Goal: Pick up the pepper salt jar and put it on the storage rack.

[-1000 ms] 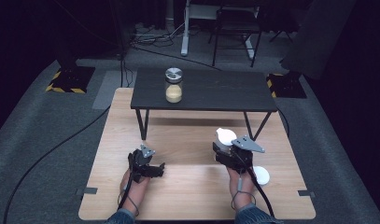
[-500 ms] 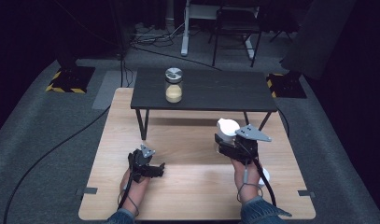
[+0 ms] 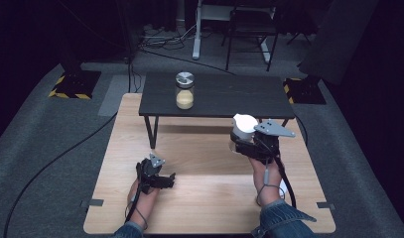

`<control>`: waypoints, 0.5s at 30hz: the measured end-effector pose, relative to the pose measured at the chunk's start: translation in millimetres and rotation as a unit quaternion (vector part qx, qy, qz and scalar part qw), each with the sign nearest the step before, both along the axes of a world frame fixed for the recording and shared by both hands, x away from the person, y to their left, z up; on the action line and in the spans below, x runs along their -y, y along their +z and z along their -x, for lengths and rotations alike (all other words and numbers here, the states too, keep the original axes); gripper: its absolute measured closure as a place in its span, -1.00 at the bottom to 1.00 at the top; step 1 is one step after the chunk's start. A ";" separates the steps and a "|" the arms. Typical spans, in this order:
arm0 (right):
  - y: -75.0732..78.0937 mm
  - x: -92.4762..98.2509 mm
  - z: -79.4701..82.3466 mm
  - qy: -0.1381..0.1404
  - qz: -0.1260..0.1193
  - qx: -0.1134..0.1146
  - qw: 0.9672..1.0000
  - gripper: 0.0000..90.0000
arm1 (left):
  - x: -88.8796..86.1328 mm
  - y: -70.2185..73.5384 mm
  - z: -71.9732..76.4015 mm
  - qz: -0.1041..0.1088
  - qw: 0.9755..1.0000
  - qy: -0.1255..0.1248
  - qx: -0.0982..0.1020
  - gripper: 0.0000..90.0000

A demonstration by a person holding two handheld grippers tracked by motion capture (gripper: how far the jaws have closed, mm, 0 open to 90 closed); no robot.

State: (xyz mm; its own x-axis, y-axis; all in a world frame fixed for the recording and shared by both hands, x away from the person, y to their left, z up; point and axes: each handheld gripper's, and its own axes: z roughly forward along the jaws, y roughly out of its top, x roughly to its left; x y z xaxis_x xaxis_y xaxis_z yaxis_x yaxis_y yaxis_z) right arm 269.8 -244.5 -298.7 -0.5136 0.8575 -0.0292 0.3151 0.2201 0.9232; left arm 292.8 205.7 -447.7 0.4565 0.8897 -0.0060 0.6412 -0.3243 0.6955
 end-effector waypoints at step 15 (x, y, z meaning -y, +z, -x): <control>37.1 0.9 -16.6 0.029 0.011 0.013 0.999 -0.33 | 0.1 -0.2 0.1 0.001 1.000 0.001 0.000 -0.92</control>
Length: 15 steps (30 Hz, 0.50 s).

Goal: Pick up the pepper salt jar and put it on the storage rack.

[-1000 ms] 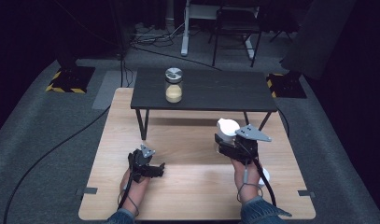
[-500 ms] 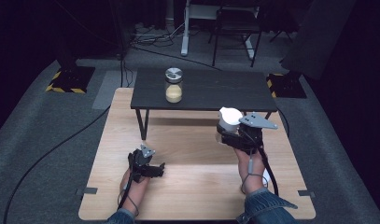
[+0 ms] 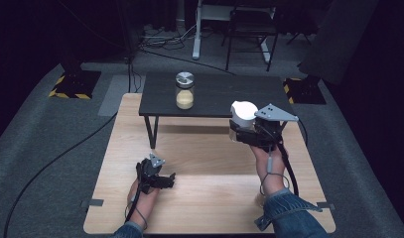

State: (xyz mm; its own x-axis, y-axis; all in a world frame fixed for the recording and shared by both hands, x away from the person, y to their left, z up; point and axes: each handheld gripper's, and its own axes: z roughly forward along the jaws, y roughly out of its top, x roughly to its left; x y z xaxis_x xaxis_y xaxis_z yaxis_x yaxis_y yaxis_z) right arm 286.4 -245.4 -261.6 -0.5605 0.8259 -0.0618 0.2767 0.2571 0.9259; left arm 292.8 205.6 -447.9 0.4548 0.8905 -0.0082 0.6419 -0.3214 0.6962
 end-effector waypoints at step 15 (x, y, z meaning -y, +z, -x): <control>26.8 -7.7 -26.9 0.008 0.005 0.016 1.000 -0.33 | -0.5 0.2 -0.5 0.000 1.000 -0.001 -0.001 -0.93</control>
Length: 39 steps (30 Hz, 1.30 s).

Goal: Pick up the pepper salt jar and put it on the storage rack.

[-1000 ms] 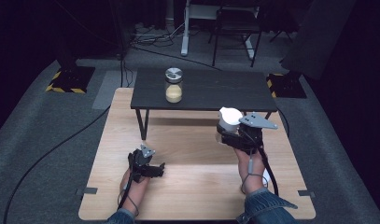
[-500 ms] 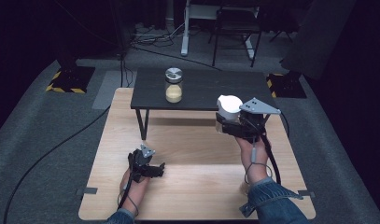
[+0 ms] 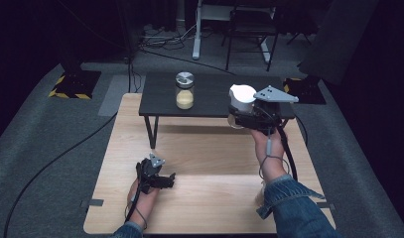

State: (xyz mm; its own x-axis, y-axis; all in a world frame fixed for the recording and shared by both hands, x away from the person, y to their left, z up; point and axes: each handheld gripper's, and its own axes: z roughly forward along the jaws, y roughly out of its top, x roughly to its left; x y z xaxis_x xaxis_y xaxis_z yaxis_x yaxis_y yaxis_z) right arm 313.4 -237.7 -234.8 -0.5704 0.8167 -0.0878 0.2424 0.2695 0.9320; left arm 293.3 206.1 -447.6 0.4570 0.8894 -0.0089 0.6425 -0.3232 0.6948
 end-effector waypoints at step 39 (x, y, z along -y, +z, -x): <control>-14.2 -22.9 -78.0 -0.002 -0.017 -0.006 1.000 -0.33 | 0.5 0.2 0.0 -0.001 1.000 0.001 0.000 -0.93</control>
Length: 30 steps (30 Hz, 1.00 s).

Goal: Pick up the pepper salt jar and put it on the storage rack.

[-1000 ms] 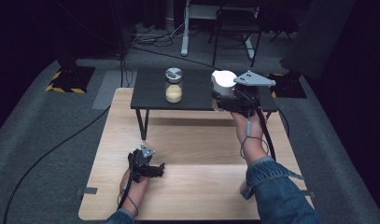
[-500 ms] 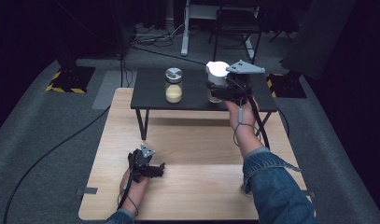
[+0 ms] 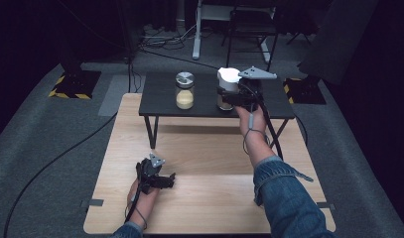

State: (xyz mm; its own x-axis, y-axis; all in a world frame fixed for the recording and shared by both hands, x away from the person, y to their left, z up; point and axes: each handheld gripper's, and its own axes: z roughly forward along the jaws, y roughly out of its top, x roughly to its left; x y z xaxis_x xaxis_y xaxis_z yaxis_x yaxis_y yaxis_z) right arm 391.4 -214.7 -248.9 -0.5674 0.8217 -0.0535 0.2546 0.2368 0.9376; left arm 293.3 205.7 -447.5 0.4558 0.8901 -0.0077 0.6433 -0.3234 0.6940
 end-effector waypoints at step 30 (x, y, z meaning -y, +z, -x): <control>-5.1 64.1 42.4 -0.018 -0.011 0.028 0.999 -0.87 | 0.1 0.1 -0.7 -0.002 1.000 -0.002 0.000 -0.94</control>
